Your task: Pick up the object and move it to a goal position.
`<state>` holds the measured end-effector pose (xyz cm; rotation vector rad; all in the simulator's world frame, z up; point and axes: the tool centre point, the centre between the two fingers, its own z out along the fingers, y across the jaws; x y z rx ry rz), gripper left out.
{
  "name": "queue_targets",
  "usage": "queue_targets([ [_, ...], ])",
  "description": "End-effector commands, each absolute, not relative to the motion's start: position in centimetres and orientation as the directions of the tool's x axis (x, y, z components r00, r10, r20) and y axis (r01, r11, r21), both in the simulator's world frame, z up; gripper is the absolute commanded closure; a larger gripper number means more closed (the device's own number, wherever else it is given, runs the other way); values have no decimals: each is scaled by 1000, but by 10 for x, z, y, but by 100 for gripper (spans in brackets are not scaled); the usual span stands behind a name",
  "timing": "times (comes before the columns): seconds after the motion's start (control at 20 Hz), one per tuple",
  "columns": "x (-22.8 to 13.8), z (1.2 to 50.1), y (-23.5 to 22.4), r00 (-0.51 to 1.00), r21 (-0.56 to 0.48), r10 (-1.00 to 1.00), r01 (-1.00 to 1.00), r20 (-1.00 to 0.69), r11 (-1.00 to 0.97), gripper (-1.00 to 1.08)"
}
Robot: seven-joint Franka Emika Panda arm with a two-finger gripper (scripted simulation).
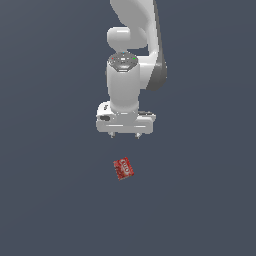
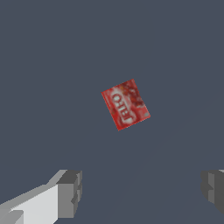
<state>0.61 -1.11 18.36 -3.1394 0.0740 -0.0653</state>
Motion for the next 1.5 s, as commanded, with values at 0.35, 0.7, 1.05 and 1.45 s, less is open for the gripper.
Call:
queue_targets([
  [0.35, 3, 185, 15, 999, -12, 13, 13, 35, -1000, -92],
  [0.7, 3, 185, 20, 999, -14, 27, 27, 34, -1000, -92],
  [1.05, 13, 173, 16, 997, -10, 68, 69, 30, -998, -92],
  [1.45, 39, 138, 3, 984, -1, 175, 175, 19, -984, -92],
])
